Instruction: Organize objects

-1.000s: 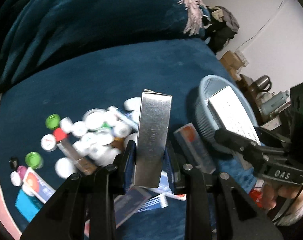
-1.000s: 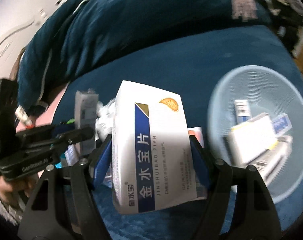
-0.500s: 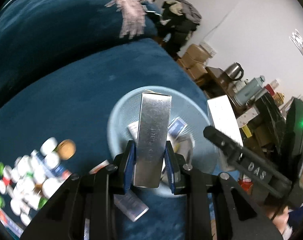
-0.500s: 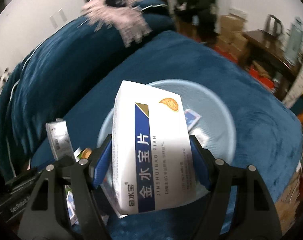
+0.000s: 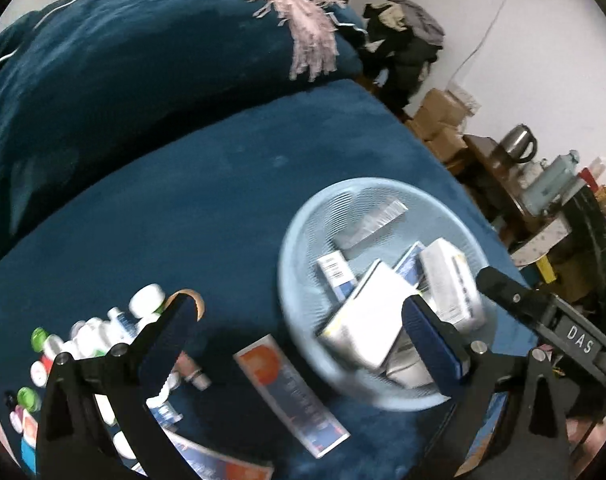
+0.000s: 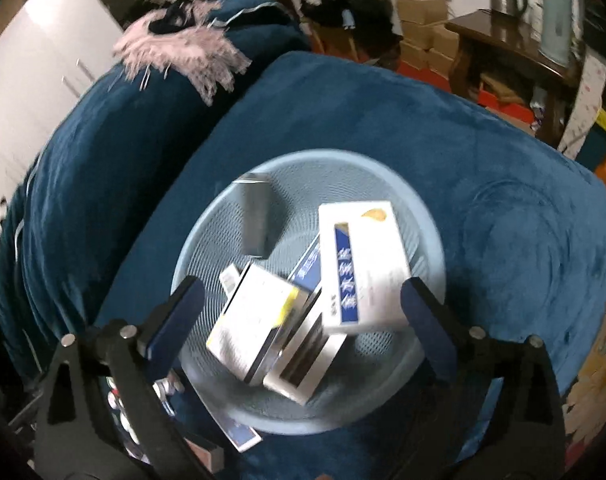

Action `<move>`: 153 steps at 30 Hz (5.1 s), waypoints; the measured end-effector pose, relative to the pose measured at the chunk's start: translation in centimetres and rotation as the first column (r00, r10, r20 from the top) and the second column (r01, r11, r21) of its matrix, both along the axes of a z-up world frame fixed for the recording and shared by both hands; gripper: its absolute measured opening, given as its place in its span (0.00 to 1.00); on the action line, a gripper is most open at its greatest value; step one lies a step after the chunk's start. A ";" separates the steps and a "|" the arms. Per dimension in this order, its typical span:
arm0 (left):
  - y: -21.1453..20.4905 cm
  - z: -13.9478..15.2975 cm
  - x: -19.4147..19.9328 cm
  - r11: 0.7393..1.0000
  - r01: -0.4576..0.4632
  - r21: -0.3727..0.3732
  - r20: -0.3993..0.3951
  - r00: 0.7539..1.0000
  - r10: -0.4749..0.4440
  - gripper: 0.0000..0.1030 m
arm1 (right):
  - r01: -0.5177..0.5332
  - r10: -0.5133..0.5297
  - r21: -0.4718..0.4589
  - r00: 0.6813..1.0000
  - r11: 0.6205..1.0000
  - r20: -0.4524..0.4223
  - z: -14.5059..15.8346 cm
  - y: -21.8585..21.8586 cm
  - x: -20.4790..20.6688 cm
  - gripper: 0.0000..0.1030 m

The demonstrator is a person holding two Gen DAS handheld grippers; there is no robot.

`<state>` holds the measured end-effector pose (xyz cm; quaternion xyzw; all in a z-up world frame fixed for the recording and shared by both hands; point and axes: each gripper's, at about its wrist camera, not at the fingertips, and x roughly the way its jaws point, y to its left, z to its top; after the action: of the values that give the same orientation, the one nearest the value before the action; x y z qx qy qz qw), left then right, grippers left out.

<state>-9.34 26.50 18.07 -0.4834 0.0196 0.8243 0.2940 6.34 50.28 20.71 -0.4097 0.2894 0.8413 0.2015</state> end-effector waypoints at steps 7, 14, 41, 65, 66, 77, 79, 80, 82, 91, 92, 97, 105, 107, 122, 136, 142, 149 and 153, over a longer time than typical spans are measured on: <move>-5.7 -0.1 0.8 0.998 -0.062 -0.013 0.022 0.998 0.062 0.99 | -0.065 0.065 0.029 0.998 0.997 0.021 0.4 -2.8 -0.4 1.00; -12.9 -1.1 1.1 0.986 -0.162 -0.046 0.069 0.984 0.165 0.99 | -0.252 0.249 0.054 0.967 0.966 0.058 0.4 -9.2 -1.6 1.00; -20.7 -8.1 4.4 0.978 -0.150 -0.148 0.215 0.960 0.180 0.99 | -0.435 0.381 0.112 0.866 0.893 0.324 -7.7 -19.4 0.0 0.62; -19.8 -11.2 6.0 0.987 0.028 -0.157 0.241 0.970 0.011 0.43 | -0.443 0.371 0.073 0.820 0.894 0.436 -11.4 -17.7 -2.0 0.41; -19.9 -11.3 5.7 0.987 0.012 -0.159 0.245 0.969 0.028 0.43 | -0.445 0.378 0.063 0.820 0.894 0.431 -11.6 -17.7 -2.2 0.42; -20.9 -9.1 4.9 0.989 -0.078 -0.123 0.232 0.967 0.105 0.39 | -0.455 0.400 0.084 0.844 0.886 0.358 -9.5 -17.4 -2.3 0.38; -20.9 -7.6 4.6 0.992 -0.098 -0.085 0.221 0.969 0.114 0.39 | -0.455 0.412 0.072 0.855 0.888 0.314 -8.0 -17.2 -1.9 0.38; -20.8 -6.8 4.6 0.993 -0.104 -0.064 0.215 0.970 0.115 0.39 | -0.455 0.419 0.067 0.861 0.888 0.289 -7.0 -17.1 -1.7 0.38; -20.8 -5.6 4.7 0.994 -0.107 -0.037 0.200 0.973 0.113 0.39 | -0.456 0.429 0.063 0.868 0.888 0.249 -5.3 -16.9 -1.3 0.38; -12.9 -1.8 2.5 0.997 -0.053 0.059 0.166 0.985 0.043 0.39 | -0.348 0.346 0.024 0.936 0.937 0.066 0.9 -11.8 0.4 0.38; -12.0 -1.5 2.3 0.996 -0.046 0.072 0.166 0.986 0.033 0.39 | -0.318 0.317 0.024 0.947 0.948 0.055 1.3 -11.2 1.0 0.38; -6.9 0.0 1.1 0.994 0.009 0.108 0.145 0.989 -0.024 0.39 | -0.172 0.172 -0.018 0.985 0.985 0.015 1.3 -6.2 0.5 0.38; 2.7 1.1 -1.9 0.985 0.100 0.138 0.093 0.989 -0.113 0.39 | -0.094 0.094 -0.003 0.995 0.996 0.022 0.2 -3.6 -0.8 0.38; 4.6 0.9 -2.5 0.986 0.116 0.121 0.076 0.989 -0.126 0.39 | -0.060 0.061 -0.010 0.998 0.998 0.008 0.2 -2.8 -0.8 0.38; -2.7 0.9 -2.7 0.998 -0.041 0.048 0.020 0.999 0.040 0.99 | -0.004 0.006 -0.054 0.999 0.999 0.046 -0.4 -1.5 -1.1 0.95; -16.2 -0.5 0.6 0.969 -0.245 -0.022 0.053 0.968 0.246 0.99 | -0.303 0.291 0.064 0.944 0.951 0.154 -0.3 -11.0 -4.7 1.00; -23.2 -3.5 3.0 0.914 -0.397 -0.077 0.123 0.906 0.404 0.99 | -0.507 0.480 0.077 0.847 0.858 0.228 -1.3 -16.2 -6.9 1.00; -28.2 -6.8 5.0 0.844 -0.517 -0.144 0.144 0.832 0.535 0.99 | -0.713 0.627 0.079 0.658 0.696 0.417 -5.4 -22.0 -7.7 1.00; -31.0 -6.9 6.1 0.778 -0.604 -0.171 0.106 0.774 0.624 0.99 | -0.762 0.659 0.040 0.584 0.646 0.474 -7.5 -23.8 -7.5 0.99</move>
<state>-3.23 -4.45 11.22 -0.5443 -0.1101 0.8313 -0.0225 -1.20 26.51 13.19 -0.6334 -0.0546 0.7703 -0.0502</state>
